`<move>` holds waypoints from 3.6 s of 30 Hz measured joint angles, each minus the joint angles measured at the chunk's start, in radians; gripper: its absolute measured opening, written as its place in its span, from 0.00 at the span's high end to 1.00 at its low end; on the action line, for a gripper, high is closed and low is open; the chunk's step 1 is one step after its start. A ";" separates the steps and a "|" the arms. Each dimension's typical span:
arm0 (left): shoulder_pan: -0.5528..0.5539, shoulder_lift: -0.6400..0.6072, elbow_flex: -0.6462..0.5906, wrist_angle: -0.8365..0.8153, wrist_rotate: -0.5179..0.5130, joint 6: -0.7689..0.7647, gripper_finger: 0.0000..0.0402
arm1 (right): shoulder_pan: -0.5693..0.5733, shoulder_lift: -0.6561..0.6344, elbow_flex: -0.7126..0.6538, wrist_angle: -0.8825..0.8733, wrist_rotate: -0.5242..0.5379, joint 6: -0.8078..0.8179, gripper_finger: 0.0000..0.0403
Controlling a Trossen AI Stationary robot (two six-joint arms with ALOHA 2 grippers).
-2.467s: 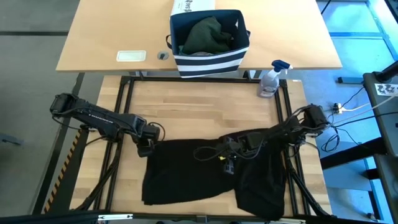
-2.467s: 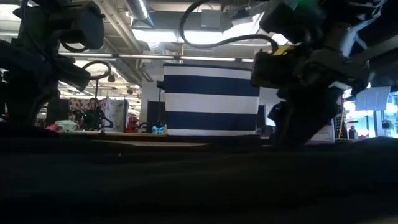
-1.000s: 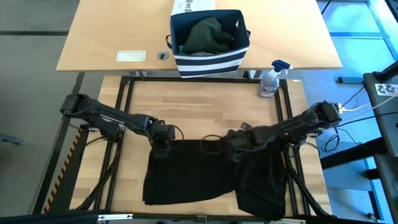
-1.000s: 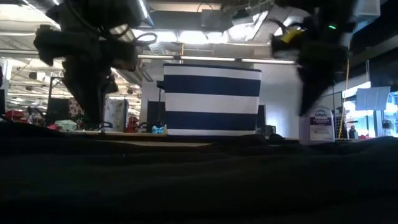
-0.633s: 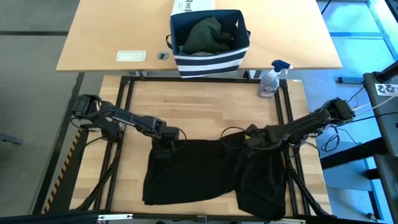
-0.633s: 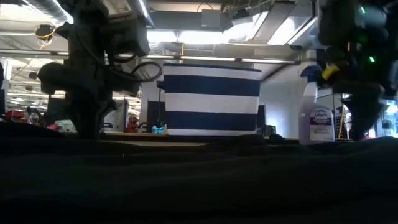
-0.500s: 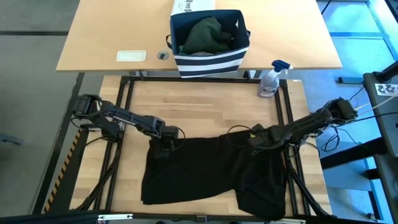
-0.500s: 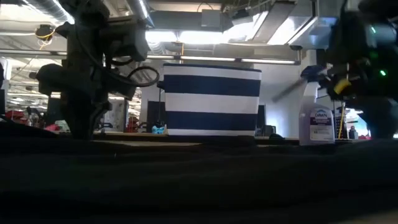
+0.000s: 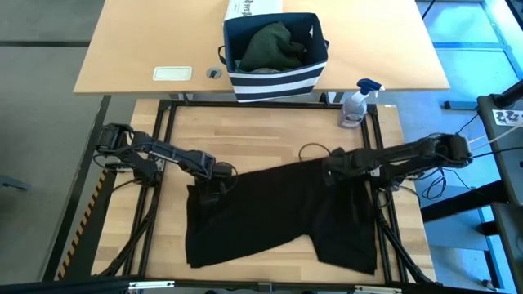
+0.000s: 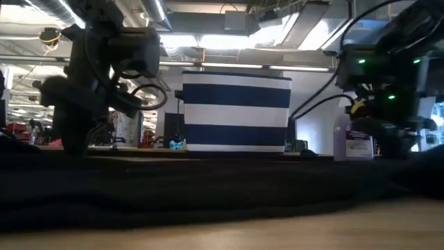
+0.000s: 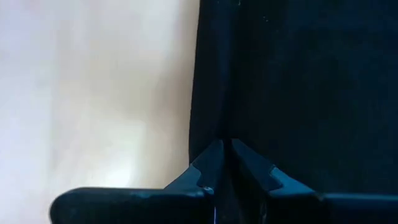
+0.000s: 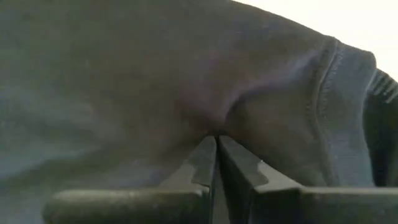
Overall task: Fold Laundry from Bin
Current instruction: Fold the black shirt
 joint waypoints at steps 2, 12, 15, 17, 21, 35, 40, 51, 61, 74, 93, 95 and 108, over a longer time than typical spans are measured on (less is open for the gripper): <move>0.021 0.000 0.000 -0.007 -0.026 -0.007 0.93 | -0.072 0.000 0.000 0.053 0.000 -0.074 0.95; 0.147 0.002 -0.001 -0.044 -0.096 0.045 0.93 | -0.327 0.004 -0.004 0.347 -0.084 -0.404 0.95; 0.170 -0.008 -0.002 -0.067 -0.098 0.061 0.93 | -0.373 0.003 -0.004 0.410 -0.141 -0.446 0.95; 0.182 -0.022 -0.001 -0.115 -0.100 0.061 0.93 | -0.387 0.003 -0.003 0.433 -0.162 -0.457 0.95; 0.190 -0.105 0.002 -0.172 -0.105 0.052 0.93 | -0.373 0.003 0.017 0.450 -0.239 -0.480 0.95; 0.147 -0.288 0.003 -0.336 -0.079 -0.023 0.93 | -0.029 0.133 0.261 0.766 -0.254 -0.603 0.95; 0.141 -0.288 0.003 -0.263 -0.046 0.100 0.93 | 0.053 0.291 0.373 0.724 -0.265 -0.632 0.95; 0.132 -0.213 -0.008 -0.200 0.017 0.181 0.93 | 0.244 0.525 0.483 0.709 -0.281 -0.579 0.95; -0.021 -0.058 -0.042 -0.208 0.125 0.093 0.93 | 0.326 0.585 0.489 0.644 -0.300 -0.491 0.95; -0.230 -0.015 -0.042 -0.139 0.244 -0.048 0.93 | 0.429 0.331 0.487 0.279 -0.131 -0.304 0.95; -0.322 -0.015 -0.042 -0.126 0.337 -0.121 0.93 | 0.276 0.214 0.150 -0.074 -0.145 0.107 0.95; -0.333 -0.015 -0.042 -0.125 0.355 -0.128 0.93 | 0.225 0.214 0.147 -0.074 -0.147 0.073 0.95; -0.385 -0.015 -0.042 0.114 0.445 -0.179 0.93 | -0.205 0.229 0.235 0.019 -0.030 -0.330 0.95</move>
